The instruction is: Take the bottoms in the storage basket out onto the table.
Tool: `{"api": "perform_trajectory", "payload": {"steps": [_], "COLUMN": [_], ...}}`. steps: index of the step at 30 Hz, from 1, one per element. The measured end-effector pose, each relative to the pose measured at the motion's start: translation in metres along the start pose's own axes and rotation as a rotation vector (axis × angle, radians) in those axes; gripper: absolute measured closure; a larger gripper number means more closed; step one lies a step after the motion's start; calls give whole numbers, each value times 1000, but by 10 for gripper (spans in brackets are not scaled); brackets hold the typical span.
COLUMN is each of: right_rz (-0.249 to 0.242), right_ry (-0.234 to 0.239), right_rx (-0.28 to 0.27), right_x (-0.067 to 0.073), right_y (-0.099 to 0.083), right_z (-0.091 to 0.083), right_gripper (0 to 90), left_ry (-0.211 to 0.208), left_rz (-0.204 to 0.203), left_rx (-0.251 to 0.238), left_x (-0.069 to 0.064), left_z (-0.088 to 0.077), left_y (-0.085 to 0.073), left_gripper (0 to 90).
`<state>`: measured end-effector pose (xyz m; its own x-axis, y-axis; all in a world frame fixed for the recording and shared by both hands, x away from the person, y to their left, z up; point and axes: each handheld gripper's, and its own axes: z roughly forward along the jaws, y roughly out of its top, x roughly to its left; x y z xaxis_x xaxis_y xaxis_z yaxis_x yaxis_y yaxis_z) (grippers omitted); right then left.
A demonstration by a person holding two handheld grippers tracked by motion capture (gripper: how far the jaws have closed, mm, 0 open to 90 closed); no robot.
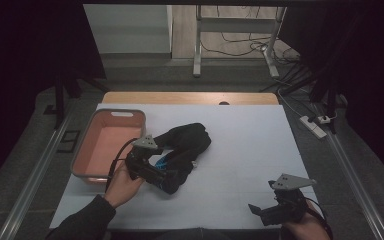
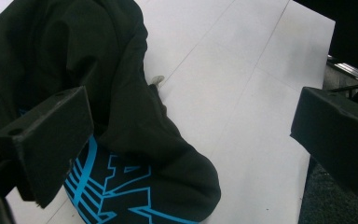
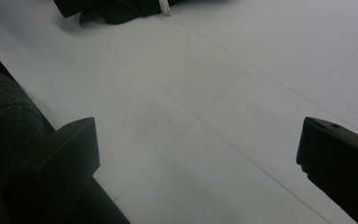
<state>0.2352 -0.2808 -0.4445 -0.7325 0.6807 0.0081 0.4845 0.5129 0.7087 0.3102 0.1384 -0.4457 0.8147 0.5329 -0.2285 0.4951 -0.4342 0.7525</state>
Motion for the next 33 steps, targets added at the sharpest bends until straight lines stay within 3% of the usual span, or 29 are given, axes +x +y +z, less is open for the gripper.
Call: {"api": "perform_trajectory", "payload": {"steps": [33], "right_rz": [-7], "right_ry": [-5], "right_rx": [-2], "right_x": [0], "right_y": [0], "right_z": [0], "right_gripper": [0], "left_ry": [36], "left_rz": [-26], "left_rx": [-46], "left_x": [-7], "left_z": [-30], "left_y": [-19], "left_gripper": [0]}}
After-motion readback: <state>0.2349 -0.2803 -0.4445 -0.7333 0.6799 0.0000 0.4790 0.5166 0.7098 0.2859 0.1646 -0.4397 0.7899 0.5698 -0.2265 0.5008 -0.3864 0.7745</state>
